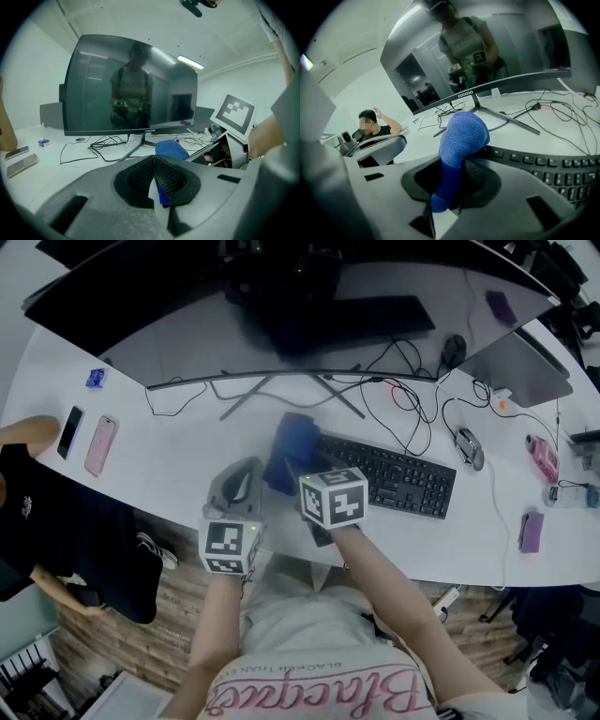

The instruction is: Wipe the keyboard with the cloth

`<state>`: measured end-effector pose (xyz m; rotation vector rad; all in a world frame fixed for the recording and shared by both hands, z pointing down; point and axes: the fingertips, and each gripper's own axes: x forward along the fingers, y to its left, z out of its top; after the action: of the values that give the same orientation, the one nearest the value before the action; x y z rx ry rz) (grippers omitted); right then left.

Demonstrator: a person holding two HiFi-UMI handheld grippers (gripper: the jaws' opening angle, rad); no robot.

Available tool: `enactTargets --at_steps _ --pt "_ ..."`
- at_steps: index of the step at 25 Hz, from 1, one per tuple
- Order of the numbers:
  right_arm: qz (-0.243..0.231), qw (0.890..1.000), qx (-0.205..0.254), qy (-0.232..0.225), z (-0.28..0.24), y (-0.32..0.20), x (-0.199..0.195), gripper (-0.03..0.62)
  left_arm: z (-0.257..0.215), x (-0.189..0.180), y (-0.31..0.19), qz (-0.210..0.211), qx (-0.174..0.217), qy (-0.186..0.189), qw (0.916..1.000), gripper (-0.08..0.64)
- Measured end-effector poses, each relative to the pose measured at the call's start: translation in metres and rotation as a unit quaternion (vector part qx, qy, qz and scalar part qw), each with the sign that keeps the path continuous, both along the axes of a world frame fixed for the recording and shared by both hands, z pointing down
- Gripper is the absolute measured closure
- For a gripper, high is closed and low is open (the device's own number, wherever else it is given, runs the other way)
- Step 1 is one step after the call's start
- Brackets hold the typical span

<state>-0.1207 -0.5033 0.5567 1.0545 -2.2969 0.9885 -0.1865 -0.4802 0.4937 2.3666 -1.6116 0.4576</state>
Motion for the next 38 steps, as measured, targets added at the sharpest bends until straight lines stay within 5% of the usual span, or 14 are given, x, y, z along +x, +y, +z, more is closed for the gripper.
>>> enactTargets --at_steps 12,38 --pt "-0.001 0.998 0.021 0.056 -0.003 0.005 0.036 0.500 0.001 0.033 0.004 0.010 -0.011 -0.011 0.9998 0.554" --pt "0.019 0.995 0.007 0.096 -0.001 0.021 0.139 0.501 -0.007 0.131 0.010 0.048 -0.006 -0.005 0.9988 0.555"
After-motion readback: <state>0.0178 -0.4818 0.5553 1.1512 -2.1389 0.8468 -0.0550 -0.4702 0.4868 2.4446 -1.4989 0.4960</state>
